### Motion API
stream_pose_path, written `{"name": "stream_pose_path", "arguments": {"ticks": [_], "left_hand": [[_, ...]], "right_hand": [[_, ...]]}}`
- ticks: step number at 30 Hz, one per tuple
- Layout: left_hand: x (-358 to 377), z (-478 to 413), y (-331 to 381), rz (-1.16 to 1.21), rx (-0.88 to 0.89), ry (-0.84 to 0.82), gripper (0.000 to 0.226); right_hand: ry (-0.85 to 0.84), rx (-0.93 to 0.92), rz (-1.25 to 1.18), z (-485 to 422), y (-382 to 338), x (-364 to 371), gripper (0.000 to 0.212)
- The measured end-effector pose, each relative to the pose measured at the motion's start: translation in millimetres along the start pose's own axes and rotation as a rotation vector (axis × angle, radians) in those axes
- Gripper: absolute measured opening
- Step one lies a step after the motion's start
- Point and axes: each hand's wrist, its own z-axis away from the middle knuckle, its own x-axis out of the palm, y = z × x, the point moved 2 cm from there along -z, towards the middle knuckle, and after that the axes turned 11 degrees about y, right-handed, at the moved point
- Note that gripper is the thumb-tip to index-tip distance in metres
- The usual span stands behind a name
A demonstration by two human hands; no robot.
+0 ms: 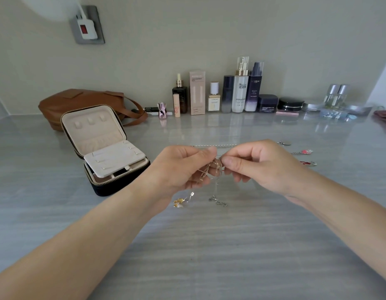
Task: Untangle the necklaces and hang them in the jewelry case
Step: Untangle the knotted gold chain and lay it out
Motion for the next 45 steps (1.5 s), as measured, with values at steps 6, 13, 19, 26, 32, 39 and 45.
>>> {"name": "stream_pose_path", "arguments": {"ticks": [6,13,19,26,32,39,45], "left_hand": [[0.4,-0.3,0.2,0.008,0.004,0.013,0.026],[-1.4,-1.6,-0.2,0.029,-0.005,0.011,0.027],[-2.9,-4.2,-0.2,0.041,-0.018,0.047,0.031],[-1.0,-2.7,2.0,0.096,-0.087,-0.001,0.037],[-1.1,-0.9,4.6,0.132,-0.105,-0.068,0.027],[-3.3,-1.5,5.2,0.145,-0.084,-0.075,0.023],[-6.2,-3.0,6.8,0.183,-0.095,-0.023,0.021]], "right_hand": [[-0.039,0.05,-0.059,0.9,-2.5,-2.2,0.011],[-0.037,0.029,-0.034,1.0,-3.2,0.4,0.01],[0.017,0.002,-0.042,1.0,-6.1,-8.0,0.014],[0.042,0.078,-0.134,-0.6,-5.3,-7.1,0.021],[0.003,0.146,-0.322,-1.4,-4.0,-8.9,0.02],[0.003,0.196,-0.404,-4.0,0.4,-11.5,0.005],[-0.004,0.242,-0.339,-4.2,1.2,-11.7,0.023]]}}
